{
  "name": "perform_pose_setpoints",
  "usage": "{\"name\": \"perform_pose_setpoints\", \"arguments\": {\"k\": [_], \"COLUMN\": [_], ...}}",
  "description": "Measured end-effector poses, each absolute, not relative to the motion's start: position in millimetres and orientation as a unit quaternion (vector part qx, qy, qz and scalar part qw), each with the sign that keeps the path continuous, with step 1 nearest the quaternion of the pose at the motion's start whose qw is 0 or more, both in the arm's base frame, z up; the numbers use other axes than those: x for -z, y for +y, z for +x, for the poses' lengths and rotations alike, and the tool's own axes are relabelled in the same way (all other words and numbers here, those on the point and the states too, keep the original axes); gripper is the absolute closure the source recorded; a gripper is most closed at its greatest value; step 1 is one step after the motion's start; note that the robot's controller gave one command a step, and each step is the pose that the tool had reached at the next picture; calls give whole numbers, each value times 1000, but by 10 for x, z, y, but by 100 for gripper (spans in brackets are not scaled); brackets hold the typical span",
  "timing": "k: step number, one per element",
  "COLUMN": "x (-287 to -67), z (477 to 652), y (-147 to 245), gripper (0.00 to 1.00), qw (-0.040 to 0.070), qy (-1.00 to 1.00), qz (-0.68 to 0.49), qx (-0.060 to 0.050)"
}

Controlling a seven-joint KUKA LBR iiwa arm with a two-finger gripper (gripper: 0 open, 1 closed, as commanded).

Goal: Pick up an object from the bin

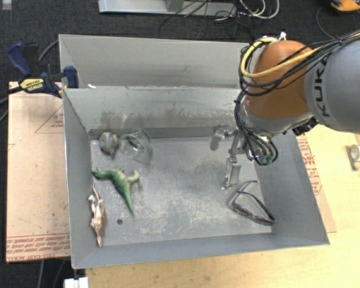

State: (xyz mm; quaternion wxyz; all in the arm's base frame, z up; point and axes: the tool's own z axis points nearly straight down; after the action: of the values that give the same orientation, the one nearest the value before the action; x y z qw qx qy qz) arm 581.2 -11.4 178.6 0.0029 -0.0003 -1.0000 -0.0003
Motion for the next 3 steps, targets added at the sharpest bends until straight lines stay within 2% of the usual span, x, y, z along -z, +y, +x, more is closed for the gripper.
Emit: {"name": "perform_pose_setpoints", "arguments": {"k": [1, 2, 3], "x": [-1835, -1109, -838], "z": [5826, 5414, 5486], "y": [-115, -639, -729], "gripper": [0, 0, 0], "qw": [-1, 7, 0], "qy": [-1000, -1000, -994], "qz": [0, 19, 108], "qx": [0, 0, 1]}}
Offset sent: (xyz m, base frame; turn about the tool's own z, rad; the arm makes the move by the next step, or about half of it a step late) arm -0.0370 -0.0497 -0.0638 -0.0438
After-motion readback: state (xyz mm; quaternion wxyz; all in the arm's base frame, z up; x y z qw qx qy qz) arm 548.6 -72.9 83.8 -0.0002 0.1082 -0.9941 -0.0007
